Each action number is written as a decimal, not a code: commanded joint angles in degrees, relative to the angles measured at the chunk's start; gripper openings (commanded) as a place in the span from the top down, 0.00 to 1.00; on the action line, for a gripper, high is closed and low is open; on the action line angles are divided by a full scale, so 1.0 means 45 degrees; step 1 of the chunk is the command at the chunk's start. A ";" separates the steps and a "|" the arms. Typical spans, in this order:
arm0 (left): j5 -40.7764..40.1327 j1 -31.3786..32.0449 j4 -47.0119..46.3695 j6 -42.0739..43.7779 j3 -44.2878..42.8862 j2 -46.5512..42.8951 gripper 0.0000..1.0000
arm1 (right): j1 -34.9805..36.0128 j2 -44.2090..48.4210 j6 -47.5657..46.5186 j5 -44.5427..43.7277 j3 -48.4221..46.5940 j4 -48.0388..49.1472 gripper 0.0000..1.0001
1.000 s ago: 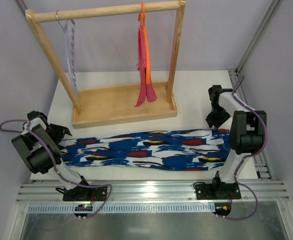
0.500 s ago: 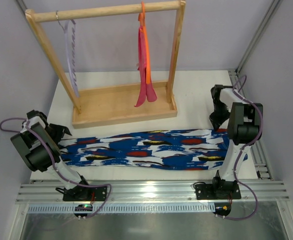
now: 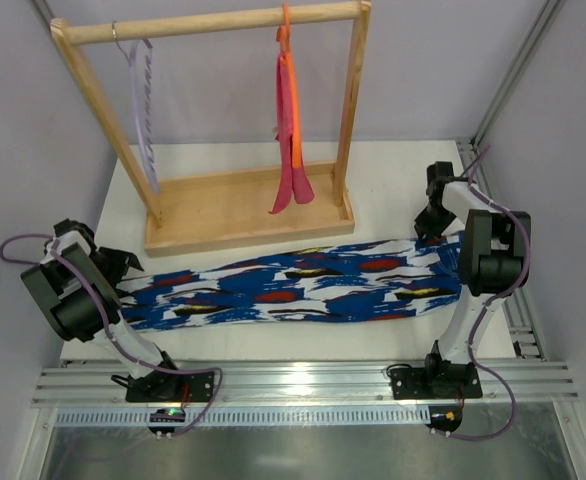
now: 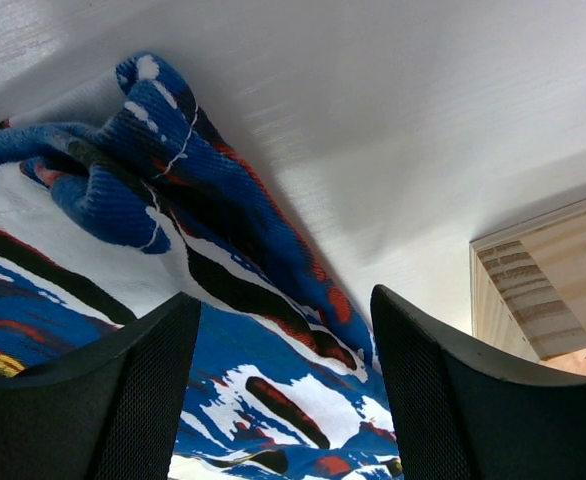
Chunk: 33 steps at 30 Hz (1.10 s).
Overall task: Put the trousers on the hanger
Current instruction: Fold the trousers
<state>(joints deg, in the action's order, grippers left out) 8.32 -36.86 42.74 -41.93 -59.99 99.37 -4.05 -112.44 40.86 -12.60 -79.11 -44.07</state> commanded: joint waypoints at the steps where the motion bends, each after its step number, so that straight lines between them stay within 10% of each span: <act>1: -0.0911 -0.0070 -0.2213 0.0275 -0.0009 0.0572 0.30 | -0.0076 0.1157 -0.1169 0.1315 0.1212 0.3835 0.76; 15: -0.0891 0.0008 -0.2447 -0.0036 0.0342 0.0475 0.31 | -0.2262 0.0203 -0.0017 -0.0442 -0.0915 0.0263 0.68; 20: -0.0521 -0.0011 -0.2564 -0.0271 0.0225 0.0905 0.31 | -0.2458 -0.0286 -0.0154 -0.0520 -0.1481 0.0127 0.96; 33: -0.0422 0.0008 -0.2701 -0.0389 0.0108 0.1257 0.31 | -0.2380 0.0048 -0.0389 0.0496 -0.1928 0.1672 0.96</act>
<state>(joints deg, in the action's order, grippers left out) 7.99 -36.73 43.18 -43.59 -60.62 100.22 -15.00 -112.03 40.16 -11.44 -84.36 -38.48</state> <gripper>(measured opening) 0.690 0.038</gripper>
